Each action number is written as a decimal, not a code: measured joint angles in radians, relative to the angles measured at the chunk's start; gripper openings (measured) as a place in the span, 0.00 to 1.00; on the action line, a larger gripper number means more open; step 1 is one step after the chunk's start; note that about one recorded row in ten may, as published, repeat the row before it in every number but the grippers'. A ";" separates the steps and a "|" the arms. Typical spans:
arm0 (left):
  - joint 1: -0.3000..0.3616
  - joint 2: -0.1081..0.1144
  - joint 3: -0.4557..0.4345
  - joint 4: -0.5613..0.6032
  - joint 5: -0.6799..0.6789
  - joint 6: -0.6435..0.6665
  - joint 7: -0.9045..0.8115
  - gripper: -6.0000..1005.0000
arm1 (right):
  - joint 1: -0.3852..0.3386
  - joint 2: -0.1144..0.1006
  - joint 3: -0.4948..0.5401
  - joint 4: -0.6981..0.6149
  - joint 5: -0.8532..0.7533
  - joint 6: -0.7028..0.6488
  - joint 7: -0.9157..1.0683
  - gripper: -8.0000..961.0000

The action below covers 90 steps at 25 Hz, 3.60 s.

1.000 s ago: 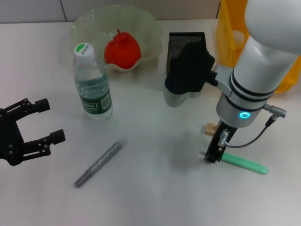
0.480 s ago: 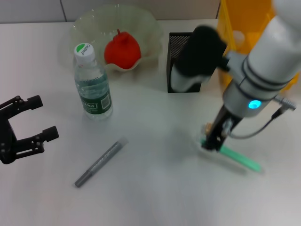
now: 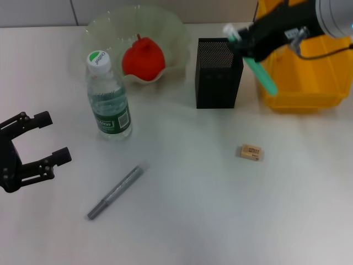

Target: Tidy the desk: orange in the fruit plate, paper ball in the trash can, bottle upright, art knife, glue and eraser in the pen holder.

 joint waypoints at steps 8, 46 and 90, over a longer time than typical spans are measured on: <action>-0.005 -0.004 -0.009 0.000 -0.002 0.013 -0.005 0.87 | 0.002 -0.001 -0.003 0.169 0.126 0.277 -0.132 0.22; -0.010 -0.003 -0.038 0.000 0.005 0.021 -0.011 0.87 | 0.162 -0.006 0.081 0.232 -0.022 -0.229 -0.040 0.52; -0.024 -0.013 -0.038 0.000 0.005 0.016 -0.025 0.87 | 0.238 0.006 -0.296 0.647 -0.182 -0.005 0.014 0.46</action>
